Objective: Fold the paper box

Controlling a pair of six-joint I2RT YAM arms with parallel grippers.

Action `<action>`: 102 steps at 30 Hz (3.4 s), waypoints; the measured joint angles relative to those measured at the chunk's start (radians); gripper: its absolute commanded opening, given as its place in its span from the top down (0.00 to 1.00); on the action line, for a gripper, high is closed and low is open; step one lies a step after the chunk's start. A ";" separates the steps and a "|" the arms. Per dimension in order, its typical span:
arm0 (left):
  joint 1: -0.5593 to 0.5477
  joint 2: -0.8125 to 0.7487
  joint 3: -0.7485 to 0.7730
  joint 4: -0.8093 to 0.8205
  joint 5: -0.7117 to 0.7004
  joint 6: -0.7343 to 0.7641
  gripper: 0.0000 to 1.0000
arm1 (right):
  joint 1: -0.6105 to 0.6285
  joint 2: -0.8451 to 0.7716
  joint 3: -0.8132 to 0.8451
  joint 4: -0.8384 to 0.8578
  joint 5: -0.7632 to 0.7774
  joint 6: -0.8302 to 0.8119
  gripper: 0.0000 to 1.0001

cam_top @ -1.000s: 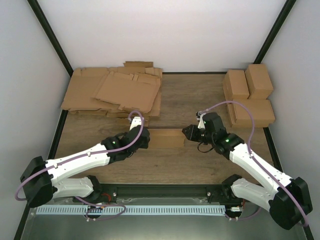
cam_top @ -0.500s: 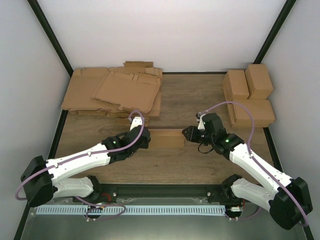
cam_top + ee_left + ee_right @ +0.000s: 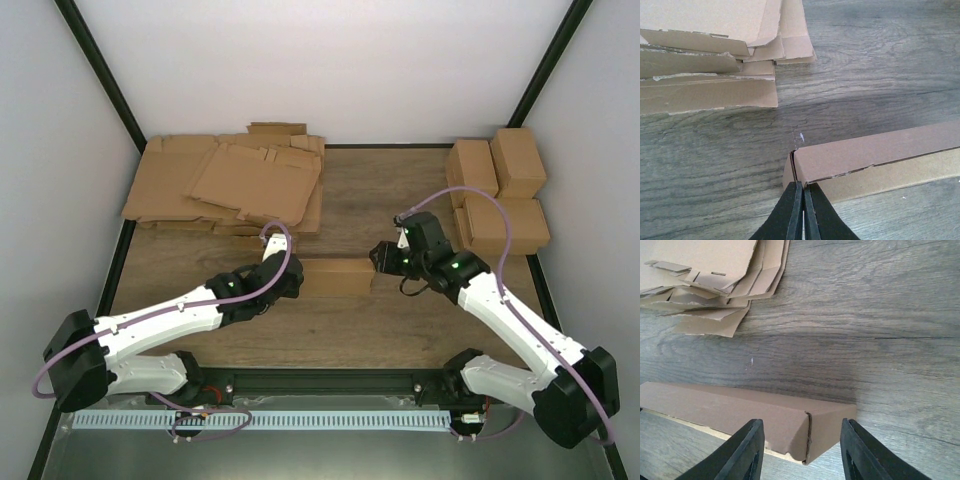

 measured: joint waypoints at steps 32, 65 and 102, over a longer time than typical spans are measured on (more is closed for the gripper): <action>-0.016 0.015 0.022 -0.035 -0.019 0.016 0.96 | -0.071 -0.025 -0.073 0.045 -0.073 -0.032 0.60; -0.047 0.025 0.036 -0.063 -0.049 0.015 0.96 | -0.072 -0.035 -0.151 0.102 -0.117 -0.032 0.67; -0.049 0.050 0.050 -0.061 -0.064 0.016 0.96 | -0.074 -0.138 -0.250 0.110 -0.150 -0.021 0.67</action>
